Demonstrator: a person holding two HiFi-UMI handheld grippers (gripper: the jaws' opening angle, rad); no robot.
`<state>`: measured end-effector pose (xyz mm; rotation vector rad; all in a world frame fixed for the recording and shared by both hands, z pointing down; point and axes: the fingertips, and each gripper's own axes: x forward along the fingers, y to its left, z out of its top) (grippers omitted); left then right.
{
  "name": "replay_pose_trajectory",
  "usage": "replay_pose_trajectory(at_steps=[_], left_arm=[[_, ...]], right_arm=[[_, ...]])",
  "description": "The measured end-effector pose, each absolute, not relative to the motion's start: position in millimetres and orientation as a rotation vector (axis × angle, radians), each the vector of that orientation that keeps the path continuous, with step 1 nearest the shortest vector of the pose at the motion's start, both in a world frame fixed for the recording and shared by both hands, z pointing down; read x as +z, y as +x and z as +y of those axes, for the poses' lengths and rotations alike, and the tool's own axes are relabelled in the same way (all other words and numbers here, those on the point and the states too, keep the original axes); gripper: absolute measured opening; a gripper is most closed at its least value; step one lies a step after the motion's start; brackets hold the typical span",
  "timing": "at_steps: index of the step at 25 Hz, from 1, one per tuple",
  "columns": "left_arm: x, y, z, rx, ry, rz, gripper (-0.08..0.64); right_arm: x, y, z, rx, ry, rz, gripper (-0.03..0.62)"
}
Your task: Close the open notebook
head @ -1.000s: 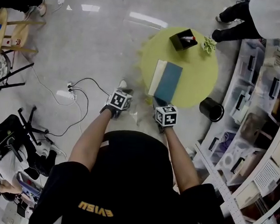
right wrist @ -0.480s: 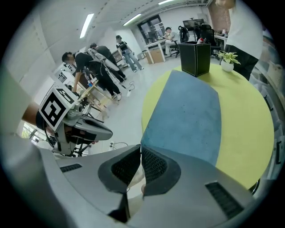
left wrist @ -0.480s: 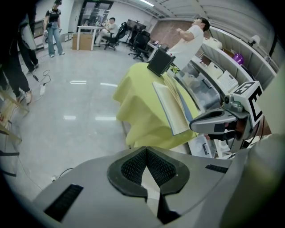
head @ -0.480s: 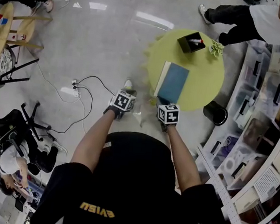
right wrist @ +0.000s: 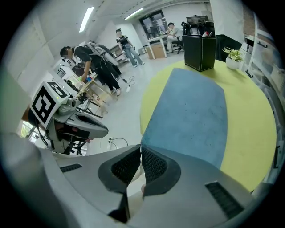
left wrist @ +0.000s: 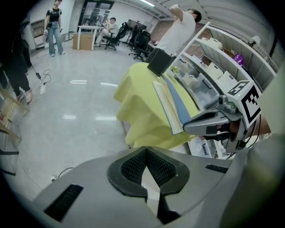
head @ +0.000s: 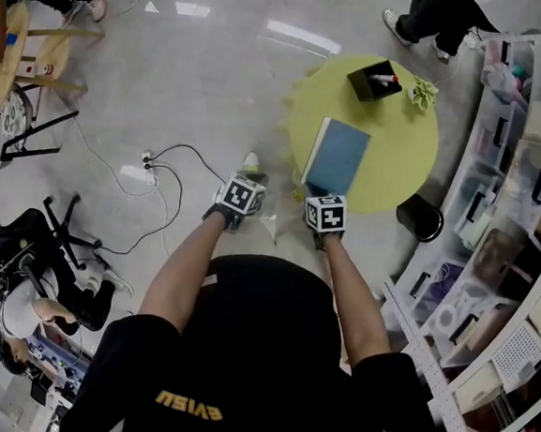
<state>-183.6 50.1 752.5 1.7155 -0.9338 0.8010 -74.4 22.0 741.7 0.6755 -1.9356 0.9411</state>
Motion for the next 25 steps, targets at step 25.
replay_pose_trajectory(at_steps=[25], left_arm=[[698.8, -171.4, 21.6, 0.769, 2.038, -0.842, 0.017]], right_arm=[[731.1, -76.6, 25.1, 1.160, 0.628, -1.945, 0.087]])
